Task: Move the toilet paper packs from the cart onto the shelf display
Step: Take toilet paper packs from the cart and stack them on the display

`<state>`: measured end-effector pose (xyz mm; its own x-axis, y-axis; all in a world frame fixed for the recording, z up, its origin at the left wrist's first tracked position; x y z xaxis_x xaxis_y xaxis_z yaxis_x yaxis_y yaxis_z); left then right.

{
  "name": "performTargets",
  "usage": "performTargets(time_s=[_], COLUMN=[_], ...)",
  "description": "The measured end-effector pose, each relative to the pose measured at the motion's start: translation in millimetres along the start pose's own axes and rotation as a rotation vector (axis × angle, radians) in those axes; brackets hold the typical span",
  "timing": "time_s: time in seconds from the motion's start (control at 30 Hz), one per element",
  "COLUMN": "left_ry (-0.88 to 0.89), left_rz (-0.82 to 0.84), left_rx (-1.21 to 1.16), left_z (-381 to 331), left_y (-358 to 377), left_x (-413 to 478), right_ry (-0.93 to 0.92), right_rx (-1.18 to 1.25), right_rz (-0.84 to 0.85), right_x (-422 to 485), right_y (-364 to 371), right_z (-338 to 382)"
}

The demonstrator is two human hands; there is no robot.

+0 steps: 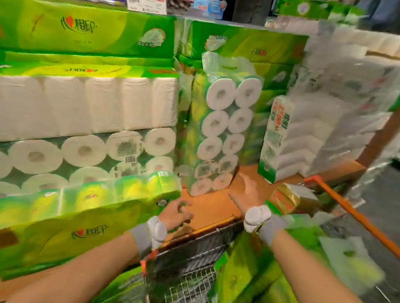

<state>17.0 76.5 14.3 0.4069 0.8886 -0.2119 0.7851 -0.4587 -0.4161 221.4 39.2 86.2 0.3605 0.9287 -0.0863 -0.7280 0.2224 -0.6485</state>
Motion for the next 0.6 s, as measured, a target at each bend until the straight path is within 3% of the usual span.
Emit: performTargets(time_s=[0.23,0.33,0.43,0.6], left_ry=[0.149,0.132,0.186,0.17], left_rz=[0.239,0.379,0.374,0.131], left_rx=[0.348,0.263,0.305,0.434], left_z=[-53,-58,-68,-74], left_y=[111,163,209,234], left_x=[-2,0,-1,6], right_ry=[0.131,0.208,0.264,0.311], right_rx=[-0.139,-0.278,-0.376,-0.415], right_rz=[-0.156,-0.129,-0.116,-0.085], right_x=[-52,-68,-83,-97], right_y=[-80,-100,-114,-121], right_z=[-112,-155,-192,-222])
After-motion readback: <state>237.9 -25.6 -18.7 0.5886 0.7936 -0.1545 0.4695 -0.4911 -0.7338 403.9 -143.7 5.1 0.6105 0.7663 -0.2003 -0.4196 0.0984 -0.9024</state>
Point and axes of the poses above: each hand's wrist, its own x-axis towards the middle knuckle, its own y-axis out of the palm, z = x × y, the point moved 3 cm from there along x, towards the middle knuckle
